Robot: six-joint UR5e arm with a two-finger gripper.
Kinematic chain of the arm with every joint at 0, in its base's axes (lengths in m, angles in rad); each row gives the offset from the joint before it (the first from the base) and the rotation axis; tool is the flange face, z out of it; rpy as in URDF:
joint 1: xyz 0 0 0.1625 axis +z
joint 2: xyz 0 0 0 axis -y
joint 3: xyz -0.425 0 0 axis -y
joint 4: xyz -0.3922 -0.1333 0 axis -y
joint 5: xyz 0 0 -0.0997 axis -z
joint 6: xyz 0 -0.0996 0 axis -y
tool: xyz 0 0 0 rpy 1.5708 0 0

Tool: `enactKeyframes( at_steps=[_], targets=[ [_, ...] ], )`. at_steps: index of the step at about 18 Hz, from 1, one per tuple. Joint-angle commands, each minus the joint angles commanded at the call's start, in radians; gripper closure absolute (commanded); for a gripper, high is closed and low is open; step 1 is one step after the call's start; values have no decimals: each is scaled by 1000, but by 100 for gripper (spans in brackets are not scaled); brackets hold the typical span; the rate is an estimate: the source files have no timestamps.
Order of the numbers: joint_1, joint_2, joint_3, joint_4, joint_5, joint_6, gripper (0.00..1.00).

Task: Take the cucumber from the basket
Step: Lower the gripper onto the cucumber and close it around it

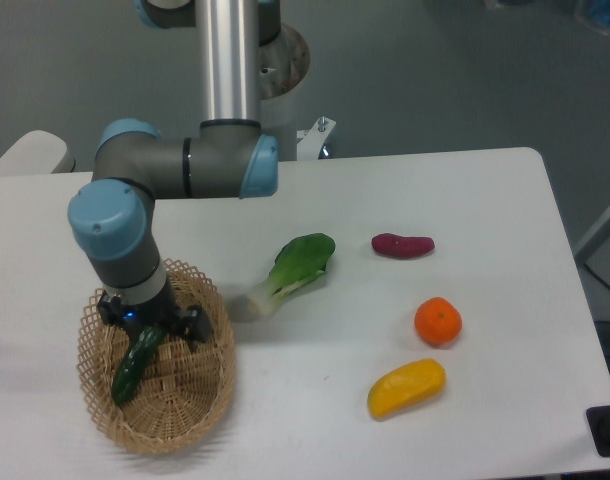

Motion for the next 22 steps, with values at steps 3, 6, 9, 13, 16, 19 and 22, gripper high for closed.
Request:
enactKeyframes(
  at_steps=[3,6,9,13,16,19,22],
  targets=[
    [-17,-15,0,2,2,3,0],
    [-23,-25,-2,0,8,47,0],
    [-35,-25,-12,-2,9,109,0],
    [-38,-28,-21,3,9,114,0],
    [-38,-44,-14,3,9,114,0],
    [-38,-48,-12,3,9,114,0],
    [-38,-55,-6,5,12,114,3]
  ],
)
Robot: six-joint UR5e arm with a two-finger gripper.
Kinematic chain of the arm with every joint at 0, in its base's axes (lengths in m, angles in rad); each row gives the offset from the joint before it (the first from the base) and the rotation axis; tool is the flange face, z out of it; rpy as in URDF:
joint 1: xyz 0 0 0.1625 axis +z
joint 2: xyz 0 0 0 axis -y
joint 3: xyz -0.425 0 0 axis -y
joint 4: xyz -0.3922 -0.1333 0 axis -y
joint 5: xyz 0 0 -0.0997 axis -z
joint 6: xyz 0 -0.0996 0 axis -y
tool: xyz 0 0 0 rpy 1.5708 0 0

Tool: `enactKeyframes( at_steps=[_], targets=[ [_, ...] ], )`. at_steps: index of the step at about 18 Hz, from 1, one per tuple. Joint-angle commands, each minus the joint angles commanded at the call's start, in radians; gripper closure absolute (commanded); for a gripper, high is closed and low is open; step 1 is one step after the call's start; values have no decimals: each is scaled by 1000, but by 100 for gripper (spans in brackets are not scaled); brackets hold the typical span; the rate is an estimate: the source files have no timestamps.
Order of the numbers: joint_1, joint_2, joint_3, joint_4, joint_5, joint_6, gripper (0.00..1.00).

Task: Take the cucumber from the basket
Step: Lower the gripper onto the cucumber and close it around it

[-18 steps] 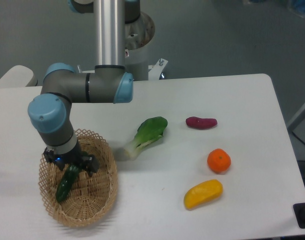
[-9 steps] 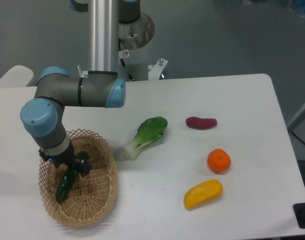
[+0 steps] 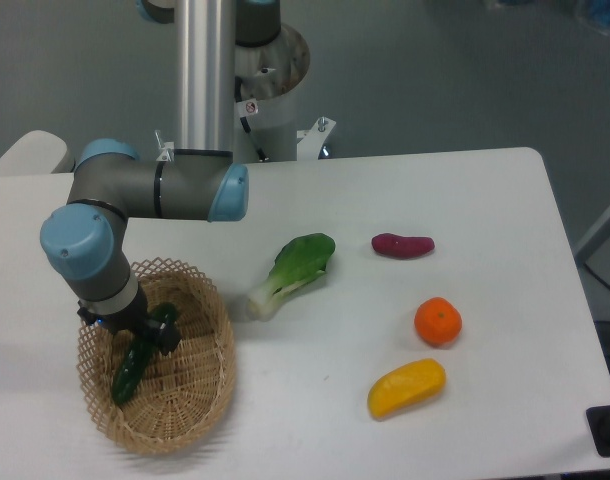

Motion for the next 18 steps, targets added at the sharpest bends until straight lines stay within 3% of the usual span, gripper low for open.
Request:
enactKeyframes(
  at_steps=[11,18],
  targets=[
    [0,0,6,-2,-2,0,60],
    [3,5,21,-3,-5,2,66]
  ],
)
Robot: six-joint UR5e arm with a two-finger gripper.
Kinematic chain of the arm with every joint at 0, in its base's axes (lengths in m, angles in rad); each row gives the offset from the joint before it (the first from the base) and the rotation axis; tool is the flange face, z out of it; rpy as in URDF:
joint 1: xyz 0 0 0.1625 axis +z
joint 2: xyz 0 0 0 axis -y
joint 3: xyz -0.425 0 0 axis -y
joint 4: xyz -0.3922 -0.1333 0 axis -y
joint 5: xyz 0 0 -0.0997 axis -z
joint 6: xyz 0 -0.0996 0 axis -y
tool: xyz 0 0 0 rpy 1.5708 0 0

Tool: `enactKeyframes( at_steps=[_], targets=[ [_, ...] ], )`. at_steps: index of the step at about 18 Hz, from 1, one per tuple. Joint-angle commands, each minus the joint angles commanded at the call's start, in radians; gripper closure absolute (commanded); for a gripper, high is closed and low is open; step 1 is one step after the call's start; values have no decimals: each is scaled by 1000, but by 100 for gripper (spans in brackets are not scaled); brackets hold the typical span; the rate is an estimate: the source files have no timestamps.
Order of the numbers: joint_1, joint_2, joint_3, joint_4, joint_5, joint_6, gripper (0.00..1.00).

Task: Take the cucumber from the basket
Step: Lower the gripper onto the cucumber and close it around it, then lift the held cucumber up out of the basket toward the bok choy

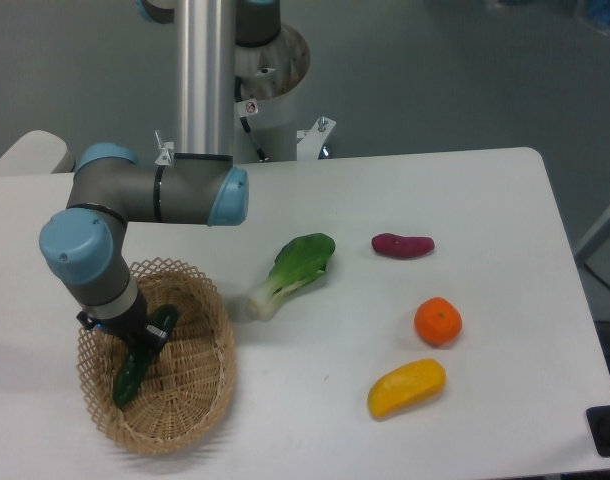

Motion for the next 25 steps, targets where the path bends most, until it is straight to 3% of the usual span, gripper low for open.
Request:
enactKeyframes(
  at_steps=[6,12,19,25],
  targets=[
    [17,37,80,-17,5,49,66],
    [149,107,118,-51,-2,204,66],
    [340,149,126,-147,-12,435,66],
    [471,173,126,-166,-12,613,66]
  ],
)
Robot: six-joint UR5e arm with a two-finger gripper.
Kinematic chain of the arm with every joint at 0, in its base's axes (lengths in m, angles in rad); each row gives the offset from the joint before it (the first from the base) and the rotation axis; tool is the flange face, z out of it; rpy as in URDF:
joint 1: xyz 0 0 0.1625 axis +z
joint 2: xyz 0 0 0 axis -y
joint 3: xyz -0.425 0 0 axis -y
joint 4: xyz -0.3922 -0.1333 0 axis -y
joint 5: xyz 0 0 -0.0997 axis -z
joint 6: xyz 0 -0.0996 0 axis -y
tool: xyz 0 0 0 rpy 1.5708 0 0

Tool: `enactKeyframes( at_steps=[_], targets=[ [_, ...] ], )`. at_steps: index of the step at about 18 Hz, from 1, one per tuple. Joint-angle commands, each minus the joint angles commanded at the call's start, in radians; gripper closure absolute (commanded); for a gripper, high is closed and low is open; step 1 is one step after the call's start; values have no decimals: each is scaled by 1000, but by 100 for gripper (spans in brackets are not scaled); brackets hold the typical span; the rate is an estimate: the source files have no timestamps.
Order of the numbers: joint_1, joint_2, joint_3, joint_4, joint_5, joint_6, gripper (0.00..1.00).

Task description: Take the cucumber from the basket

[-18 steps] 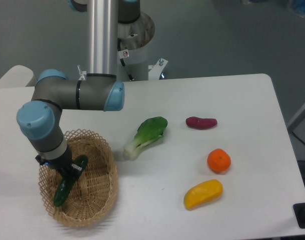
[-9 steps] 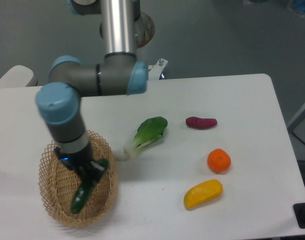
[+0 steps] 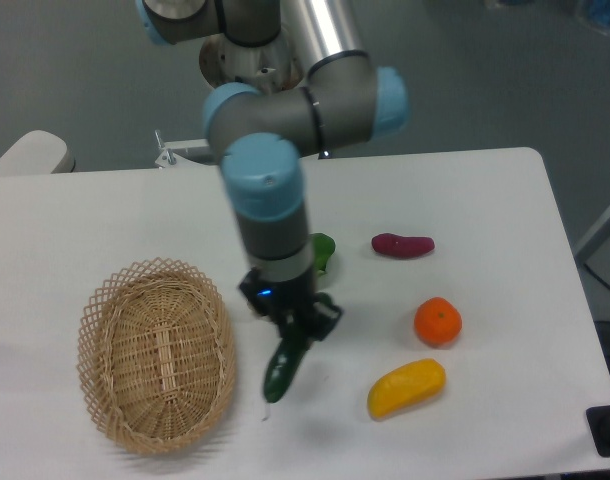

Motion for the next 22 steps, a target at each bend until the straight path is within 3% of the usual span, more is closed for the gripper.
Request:
enactKeyframes(
  at_steps=[5,22],
  targets=[
    [29,-5,0,0,5,101,66],
    [46,-17,5,2,9,118,66]
  ],
)
